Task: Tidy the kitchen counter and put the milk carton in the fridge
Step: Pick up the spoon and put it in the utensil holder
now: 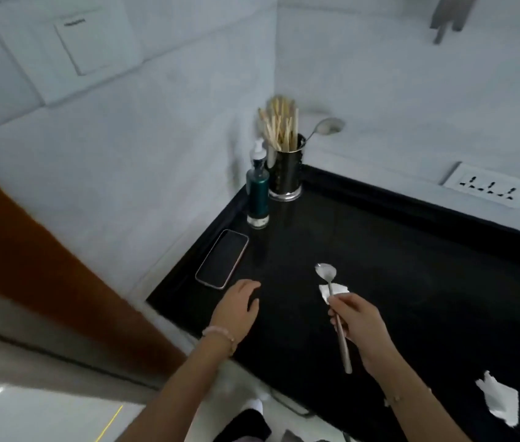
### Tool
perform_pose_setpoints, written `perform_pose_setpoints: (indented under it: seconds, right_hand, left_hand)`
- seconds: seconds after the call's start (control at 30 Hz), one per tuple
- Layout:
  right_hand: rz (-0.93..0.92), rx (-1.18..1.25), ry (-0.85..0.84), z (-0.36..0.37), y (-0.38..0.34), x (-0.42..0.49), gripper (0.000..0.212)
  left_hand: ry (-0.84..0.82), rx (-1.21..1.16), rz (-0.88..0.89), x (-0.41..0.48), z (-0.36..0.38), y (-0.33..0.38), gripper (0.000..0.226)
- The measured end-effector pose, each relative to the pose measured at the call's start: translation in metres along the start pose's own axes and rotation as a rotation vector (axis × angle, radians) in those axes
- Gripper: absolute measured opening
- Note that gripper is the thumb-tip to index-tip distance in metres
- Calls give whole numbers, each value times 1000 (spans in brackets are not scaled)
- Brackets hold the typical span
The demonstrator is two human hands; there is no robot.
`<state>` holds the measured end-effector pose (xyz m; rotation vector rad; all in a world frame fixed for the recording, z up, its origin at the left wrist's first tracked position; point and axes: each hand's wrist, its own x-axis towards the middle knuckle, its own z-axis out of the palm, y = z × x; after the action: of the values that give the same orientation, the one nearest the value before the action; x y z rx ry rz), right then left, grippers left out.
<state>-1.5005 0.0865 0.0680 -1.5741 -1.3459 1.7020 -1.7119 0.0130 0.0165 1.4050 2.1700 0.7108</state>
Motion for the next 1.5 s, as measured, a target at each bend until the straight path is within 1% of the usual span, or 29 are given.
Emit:
perform_pose_setpoints:
  seconds: [0.07,0.2,0.27,0.4,0.6,0.73,0.97,1.03,1.13,1.23,1.3,1.37,1.43,1.5]
  right_hand:
    - [-12,23,65,1,-11,7,12]
    - [2,90,197,1,-24,24,11]
    - [13,129,238,2,-28,30,11]
    - [20,157,261,5,-41,49,11]
    - [-30,261,188,8,-87,102,19]
    - [-141,354,129,13,-137,151,15]
    - [-395,351,124,36,-240,215,9]
    - [-462,340,146,45,-262,228,10]
    - [-535,289,193,60,-279,245,16]
    - [-582,213,239,73,-280,259,18]
    - [-608,104,261,79,-272,266,14]
    - [-612,-15,268,85,-261,267,9]
    - [-600,-94,269,87,-251,267,10]
    - [-583,-157,267,87,-243,268,12]
  left_hand:
    - [-95,127,61,35,4,-3,46]
    - [-205,377,220,77,18,-11,52]
    - [-207,452,274,81,25,-16,51]
    - [-115,464,325,81,32,-25,48]
    - [-71,472,355,81,38,-25,51]
    - [-79,477,360,87,38,-28,51]
    - [-125,458,375,93,33,-29,50]
    - [-139,443,377,94,33,-30,52]
    - [-155,418,391,96,36,-32,62]
    - [-166,425,405,96,38,-33,69]
    - [-183,426,404,96,38,-33,72]
    - [-194,431,407,98,37,-31,70]
    - [-200,429,409,99,36,-30,64]
    - [-218,423,408,99,34,-30,63]
